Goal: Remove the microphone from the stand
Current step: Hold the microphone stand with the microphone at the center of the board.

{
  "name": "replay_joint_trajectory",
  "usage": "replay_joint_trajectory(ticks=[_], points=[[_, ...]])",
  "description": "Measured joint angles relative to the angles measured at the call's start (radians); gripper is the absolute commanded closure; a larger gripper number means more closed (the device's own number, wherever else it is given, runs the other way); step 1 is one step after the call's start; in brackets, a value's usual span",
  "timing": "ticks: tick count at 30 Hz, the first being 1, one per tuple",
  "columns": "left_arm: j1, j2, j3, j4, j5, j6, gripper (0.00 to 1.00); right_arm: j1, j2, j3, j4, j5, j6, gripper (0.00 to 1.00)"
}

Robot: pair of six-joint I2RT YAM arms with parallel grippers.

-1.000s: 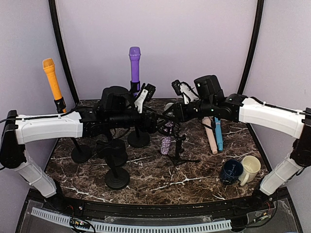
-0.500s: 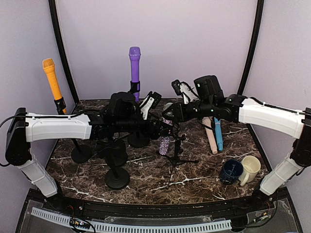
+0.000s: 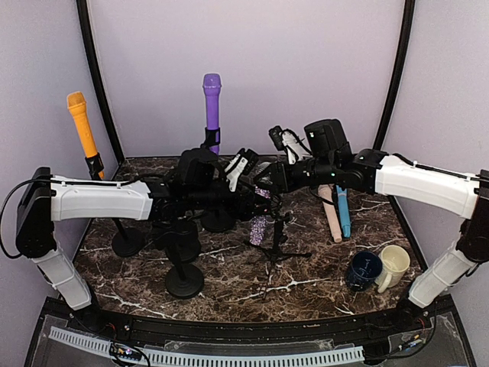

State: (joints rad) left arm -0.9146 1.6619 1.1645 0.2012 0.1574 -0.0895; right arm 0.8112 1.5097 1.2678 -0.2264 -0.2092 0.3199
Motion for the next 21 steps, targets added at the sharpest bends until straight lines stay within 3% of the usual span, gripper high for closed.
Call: replay_joint_trajectory(ticks=[21], points=[[0.002,0.008,0.000,0.011,0.000,0.018,0.29,0.004,-0.016,-0.005,0.000,0.006,0.008,0.71]])
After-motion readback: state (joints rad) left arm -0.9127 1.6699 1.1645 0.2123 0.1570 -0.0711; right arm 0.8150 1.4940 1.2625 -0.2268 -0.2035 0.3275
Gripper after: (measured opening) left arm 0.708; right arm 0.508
